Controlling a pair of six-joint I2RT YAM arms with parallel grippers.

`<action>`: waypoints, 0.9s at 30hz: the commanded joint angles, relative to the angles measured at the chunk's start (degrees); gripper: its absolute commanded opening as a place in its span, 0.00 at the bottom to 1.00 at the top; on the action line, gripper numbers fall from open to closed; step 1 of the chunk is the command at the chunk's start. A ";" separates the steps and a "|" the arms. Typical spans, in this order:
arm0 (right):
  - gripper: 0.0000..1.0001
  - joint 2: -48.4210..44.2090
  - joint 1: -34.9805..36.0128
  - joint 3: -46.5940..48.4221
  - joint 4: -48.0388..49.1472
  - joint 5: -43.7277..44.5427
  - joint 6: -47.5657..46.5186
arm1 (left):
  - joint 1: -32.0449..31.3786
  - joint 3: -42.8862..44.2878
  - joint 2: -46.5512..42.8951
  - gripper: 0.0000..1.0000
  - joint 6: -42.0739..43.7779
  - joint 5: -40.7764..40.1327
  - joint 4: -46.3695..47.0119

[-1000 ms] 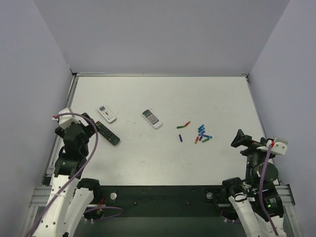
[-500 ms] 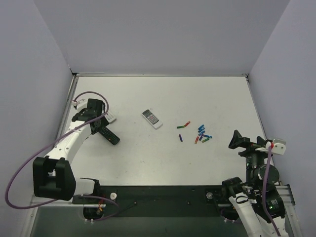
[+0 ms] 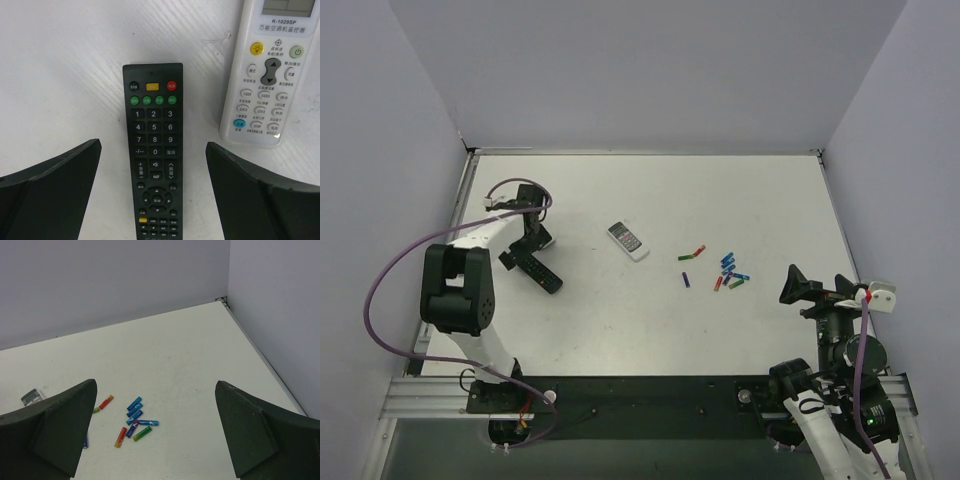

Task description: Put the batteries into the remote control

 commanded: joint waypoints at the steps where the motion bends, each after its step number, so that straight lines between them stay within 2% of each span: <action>1: 1.00 -0.45 0.68 -0.52 2.05 -0.20 -1.37 | 0.37 4.27 4.30 0.97 -3.29 0.32 -0.39; 10: 1.00 0.08 0.86 -0.43 2.04 -0.20 -1.55 | 1.07 1.38 6.16 0.94 -7.95 -1.52 0.03; 18: 1.00 1.57 0.94 0.71 1.17 -0.37 -1.20 | 3.35 -4.16 4.49 0.86 -10.33 1.55 4.87; 27: 1.00 8.24 0.94 5.54 -1.56 -4.67 0.29 | 4.15 -7.94 1.86 0.54 -11.47 4.98 6.63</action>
